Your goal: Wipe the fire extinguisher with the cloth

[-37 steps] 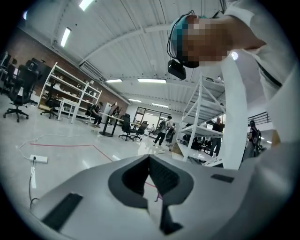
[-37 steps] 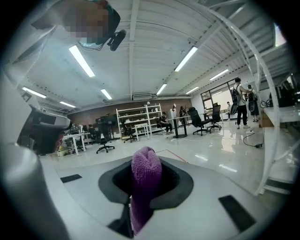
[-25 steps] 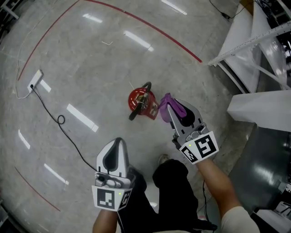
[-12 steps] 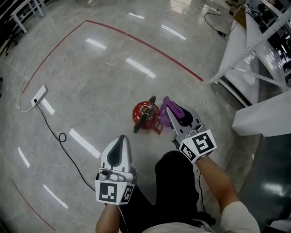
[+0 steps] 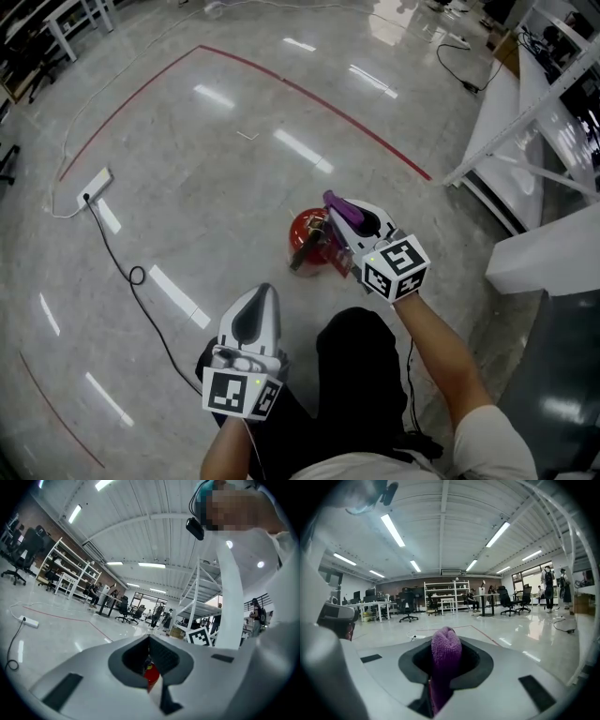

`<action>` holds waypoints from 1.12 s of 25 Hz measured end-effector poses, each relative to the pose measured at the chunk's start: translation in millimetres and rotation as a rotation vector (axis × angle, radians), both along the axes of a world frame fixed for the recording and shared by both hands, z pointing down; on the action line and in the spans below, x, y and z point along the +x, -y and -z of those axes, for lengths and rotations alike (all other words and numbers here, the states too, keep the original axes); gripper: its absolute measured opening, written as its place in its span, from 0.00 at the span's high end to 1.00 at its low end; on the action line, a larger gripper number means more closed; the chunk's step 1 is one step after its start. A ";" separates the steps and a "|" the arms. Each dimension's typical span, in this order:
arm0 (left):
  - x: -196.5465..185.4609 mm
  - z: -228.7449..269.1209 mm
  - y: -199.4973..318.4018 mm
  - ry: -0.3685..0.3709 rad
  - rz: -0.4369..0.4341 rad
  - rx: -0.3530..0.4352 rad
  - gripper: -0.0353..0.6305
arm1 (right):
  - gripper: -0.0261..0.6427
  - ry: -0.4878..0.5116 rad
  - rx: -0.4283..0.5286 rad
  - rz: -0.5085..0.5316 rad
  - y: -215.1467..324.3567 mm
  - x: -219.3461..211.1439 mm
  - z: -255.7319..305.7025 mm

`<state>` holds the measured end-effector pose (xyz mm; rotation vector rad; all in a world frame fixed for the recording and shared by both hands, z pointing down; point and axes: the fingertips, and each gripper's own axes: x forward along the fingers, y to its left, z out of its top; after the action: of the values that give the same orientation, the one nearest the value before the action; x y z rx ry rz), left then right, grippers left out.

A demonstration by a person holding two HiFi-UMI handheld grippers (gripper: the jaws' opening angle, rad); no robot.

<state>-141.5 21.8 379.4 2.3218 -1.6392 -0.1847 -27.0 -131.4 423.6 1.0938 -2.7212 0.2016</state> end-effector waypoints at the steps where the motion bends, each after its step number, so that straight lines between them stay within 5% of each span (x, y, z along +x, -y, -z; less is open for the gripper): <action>1: -0.1 -0.6 -2.0 0.000 0.000 0.002 0.94 | 0.86 0.001 -0.005 0.015 -0.9 -3.9 -0.1; 10: -6.6 -2.8 -8.6 -0.013 0.030 0.006 0.94 | 0.86 -0.023 -0.025 0.194 -39.3 -43.5 -0.8; 28: -12.4 -5.0 -5.6 -0.024 0.039 0.001 0.94 | 0.86 0.012 -0.026 0.320 -93.9 -69.1 0.6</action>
<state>-153.9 27.4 384.5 2.2807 -1.6741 -0.2204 -96.1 -37.5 423.0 0.6372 -2.8451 0.1929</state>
